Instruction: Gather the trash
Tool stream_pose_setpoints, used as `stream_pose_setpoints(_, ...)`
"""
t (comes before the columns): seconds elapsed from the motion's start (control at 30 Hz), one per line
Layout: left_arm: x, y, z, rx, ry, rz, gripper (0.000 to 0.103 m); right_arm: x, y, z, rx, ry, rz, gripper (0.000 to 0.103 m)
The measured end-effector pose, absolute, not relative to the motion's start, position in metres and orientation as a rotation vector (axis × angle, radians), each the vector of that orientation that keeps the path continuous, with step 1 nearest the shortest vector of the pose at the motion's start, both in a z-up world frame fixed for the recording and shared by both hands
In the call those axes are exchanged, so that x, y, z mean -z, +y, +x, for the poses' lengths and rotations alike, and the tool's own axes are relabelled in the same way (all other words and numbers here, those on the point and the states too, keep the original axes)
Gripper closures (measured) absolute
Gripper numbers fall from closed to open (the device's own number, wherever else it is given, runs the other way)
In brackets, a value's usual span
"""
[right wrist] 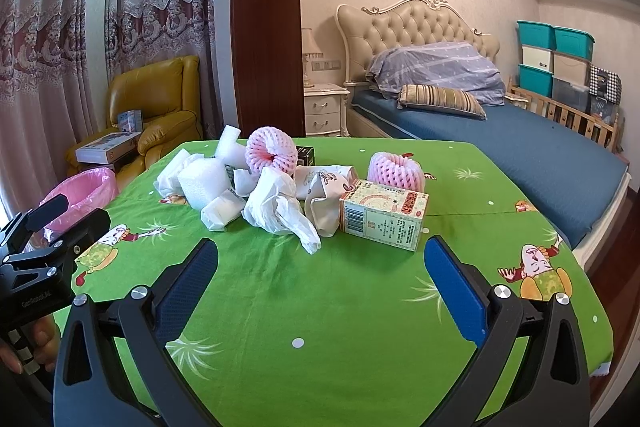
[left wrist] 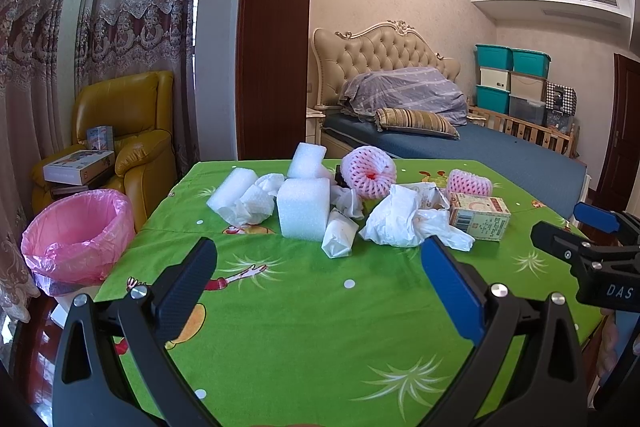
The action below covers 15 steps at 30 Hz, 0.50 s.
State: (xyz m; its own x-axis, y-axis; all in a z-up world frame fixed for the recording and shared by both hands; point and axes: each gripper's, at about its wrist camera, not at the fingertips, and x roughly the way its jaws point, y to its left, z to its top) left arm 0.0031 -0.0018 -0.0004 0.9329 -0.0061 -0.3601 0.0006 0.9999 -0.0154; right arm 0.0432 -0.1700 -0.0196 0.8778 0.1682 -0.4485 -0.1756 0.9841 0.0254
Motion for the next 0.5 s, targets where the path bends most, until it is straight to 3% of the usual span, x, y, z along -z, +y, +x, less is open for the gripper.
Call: stream_pose_setpoints(0.5, -0.0013, -0.0011, -0.0029, 0.006, 0.367, -0.025, 0.004, 0.0250, -0.1715, 0.0425, -0.175, 0.469, -0.008, 0.006)
